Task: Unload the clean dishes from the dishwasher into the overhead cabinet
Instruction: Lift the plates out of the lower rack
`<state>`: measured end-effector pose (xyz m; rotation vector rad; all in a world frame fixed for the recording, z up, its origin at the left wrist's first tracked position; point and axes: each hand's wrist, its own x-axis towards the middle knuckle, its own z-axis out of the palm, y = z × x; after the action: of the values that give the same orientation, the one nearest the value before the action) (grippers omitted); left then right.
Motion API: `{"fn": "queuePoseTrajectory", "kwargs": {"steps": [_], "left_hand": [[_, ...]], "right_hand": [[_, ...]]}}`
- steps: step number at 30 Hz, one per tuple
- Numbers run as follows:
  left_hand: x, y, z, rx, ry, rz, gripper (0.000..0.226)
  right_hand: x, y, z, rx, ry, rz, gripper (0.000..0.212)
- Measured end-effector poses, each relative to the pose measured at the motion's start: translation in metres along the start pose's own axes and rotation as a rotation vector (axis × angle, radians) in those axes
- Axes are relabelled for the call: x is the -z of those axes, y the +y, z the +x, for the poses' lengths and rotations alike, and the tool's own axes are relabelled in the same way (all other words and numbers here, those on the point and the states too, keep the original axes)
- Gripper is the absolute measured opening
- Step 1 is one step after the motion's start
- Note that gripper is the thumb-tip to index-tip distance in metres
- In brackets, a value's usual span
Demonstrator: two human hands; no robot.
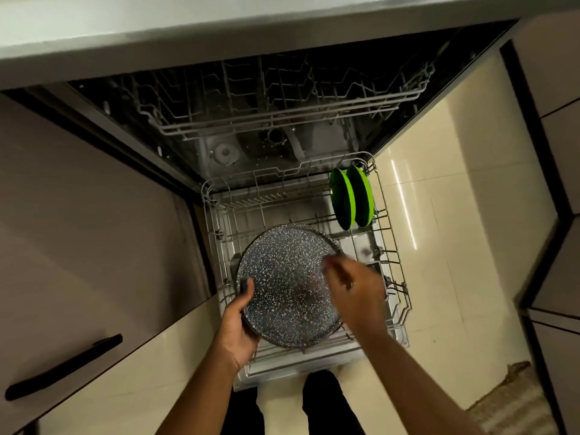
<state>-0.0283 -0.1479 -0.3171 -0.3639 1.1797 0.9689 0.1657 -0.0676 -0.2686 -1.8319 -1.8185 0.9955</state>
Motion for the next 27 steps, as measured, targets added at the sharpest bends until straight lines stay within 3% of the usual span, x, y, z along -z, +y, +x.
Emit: {"fn": "queuePoseTrajectory", "kwargs": {"steps": [5,8,15,19,27], "left_hand": [[-0.012,0.0,0.022,0.01,0.024,-0.012,0.053],[-0.019,-0.002,0.031,0.009,0.033,-0.034,0.051],[-0.028,-0.003,0.049,0.003,0.097,-0.046,0.049],[-0.03,-0.001,0.058,0.005,0.116,-0.031,0.051],[-0.04,-0.001,0.056,-0.008,0.149,-0.044,0.054]], "right_hand": [[0.025,0.055,0.1,-0.206,0.211,-0.073,0.011],[0.022,0.076,0.138,-0.206,0.138,-0.225,0.019],[-0.021,0.092,0.19,-0.198,-0.243,-0.533,0.027],[-0.029,0.102,0.201,-0.258,-0.199,-0.504,0.015],[0.033,0.092,0.167,-0.098,-0.052,-0.566,0.015]]}}
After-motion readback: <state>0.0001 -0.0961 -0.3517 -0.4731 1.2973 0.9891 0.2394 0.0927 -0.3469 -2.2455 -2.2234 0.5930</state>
